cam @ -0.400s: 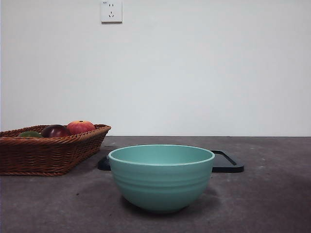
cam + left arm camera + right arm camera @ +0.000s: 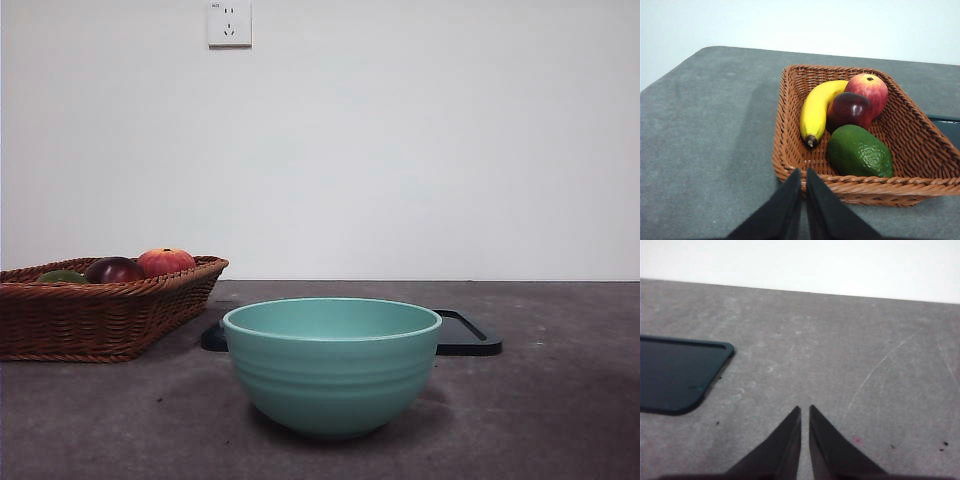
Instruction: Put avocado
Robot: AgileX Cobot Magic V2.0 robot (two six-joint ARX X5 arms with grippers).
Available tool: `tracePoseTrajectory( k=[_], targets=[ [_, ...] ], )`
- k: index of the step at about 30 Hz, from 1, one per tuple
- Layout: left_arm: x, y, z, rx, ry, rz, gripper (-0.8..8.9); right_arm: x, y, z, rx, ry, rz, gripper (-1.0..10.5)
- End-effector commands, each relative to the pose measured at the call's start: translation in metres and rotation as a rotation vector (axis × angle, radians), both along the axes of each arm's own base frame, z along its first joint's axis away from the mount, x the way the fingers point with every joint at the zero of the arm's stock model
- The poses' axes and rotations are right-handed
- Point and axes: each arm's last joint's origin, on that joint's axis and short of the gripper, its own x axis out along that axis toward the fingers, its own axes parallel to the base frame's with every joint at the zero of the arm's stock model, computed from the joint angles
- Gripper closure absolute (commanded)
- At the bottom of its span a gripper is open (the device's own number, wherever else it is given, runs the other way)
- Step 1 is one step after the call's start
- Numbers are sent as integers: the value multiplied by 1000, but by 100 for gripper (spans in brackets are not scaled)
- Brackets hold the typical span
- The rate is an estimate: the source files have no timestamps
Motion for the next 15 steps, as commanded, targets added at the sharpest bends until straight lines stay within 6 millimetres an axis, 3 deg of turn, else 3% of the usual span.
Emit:
tracePoseTrajectory(
  k=[1, 7, 15],
  targets=[
    [1, 0, -2, -69, -21, 15, 798, 0, 0, 1, 78, -10, -8, 925],
    [-2, 0, 26, -190, -152, 18, 798, -1, 1, 16, 207, -97, -8, 933],
    [-12, 1, 72, -256, -234, 13, 798, -15, 3, 67, 370, -204, 31, 934]
  ],
)
